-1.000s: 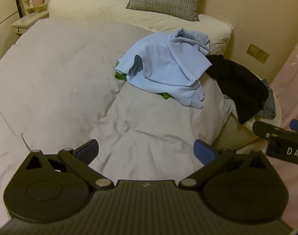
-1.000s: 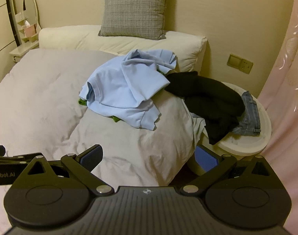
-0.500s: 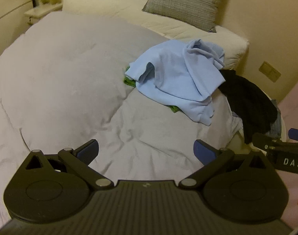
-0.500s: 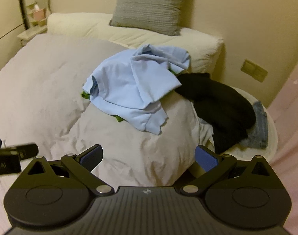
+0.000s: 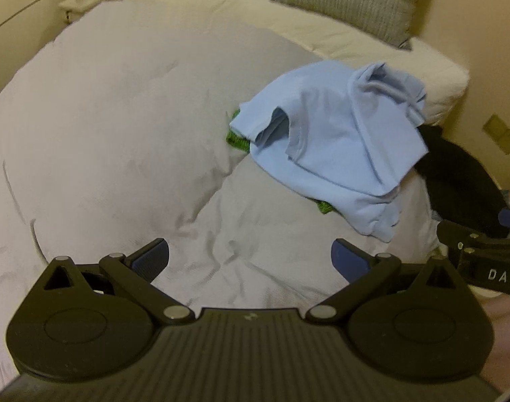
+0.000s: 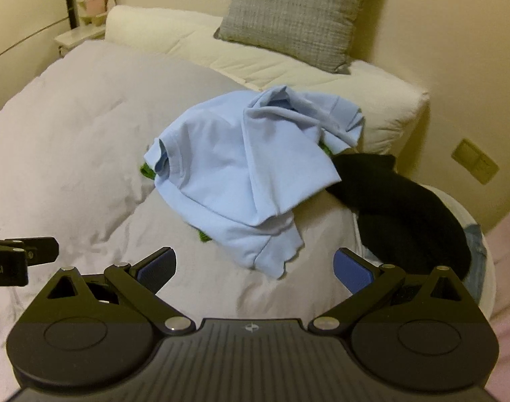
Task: Fold clothes
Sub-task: 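Grasp the light blue sweatshirt hem with both grippers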
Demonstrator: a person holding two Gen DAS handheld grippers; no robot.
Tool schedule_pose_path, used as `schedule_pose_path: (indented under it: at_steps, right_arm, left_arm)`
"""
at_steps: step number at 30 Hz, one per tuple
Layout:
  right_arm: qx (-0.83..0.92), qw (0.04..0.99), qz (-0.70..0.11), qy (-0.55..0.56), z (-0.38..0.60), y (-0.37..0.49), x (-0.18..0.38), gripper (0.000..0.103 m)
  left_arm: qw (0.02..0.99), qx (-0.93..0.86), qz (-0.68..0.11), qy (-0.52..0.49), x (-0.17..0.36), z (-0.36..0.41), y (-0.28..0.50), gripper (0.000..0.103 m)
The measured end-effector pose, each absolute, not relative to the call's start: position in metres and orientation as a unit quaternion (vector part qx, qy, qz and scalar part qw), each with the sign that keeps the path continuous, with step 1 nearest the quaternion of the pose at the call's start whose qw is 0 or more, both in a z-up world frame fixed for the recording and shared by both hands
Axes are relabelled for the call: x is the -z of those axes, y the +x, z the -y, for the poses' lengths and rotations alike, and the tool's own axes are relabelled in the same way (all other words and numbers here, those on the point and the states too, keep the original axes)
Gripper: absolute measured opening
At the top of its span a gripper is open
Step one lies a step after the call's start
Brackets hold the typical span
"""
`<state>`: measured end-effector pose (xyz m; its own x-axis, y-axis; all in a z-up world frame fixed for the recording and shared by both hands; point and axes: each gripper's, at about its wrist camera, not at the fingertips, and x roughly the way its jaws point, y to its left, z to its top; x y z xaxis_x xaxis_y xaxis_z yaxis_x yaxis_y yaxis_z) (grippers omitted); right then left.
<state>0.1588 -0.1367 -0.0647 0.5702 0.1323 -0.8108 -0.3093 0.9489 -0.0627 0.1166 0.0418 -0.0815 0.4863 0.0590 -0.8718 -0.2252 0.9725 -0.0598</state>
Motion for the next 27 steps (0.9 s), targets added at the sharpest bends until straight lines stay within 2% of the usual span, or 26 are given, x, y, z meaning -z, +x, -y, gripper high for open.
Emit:
schedule_pose_path:
  at_steps: [9,17,27]
  right_arm:
    - [-0.169,0.827,-0.536,-0.029,0.184,0.267,0.113,0.103]
    - [-0.204,0.827,-0.524,0.025,0.212,0.366,0.136,0.102]
    - [-0.244,0.802,-0.507,0.200,0.215,0.468,0.167,0.102]
  left_arm:
    - [0.833,-0.075,-0.527,-0.148,0.128,-0.024,0.195,0.102]
    - [0.836,-0.091,-0.512,-0.174,0.161,-0.011,0.274,0.102]
    - [0.831,-0.122,-0.502,-0.205,0.181,-0.022,0.340,0.102]
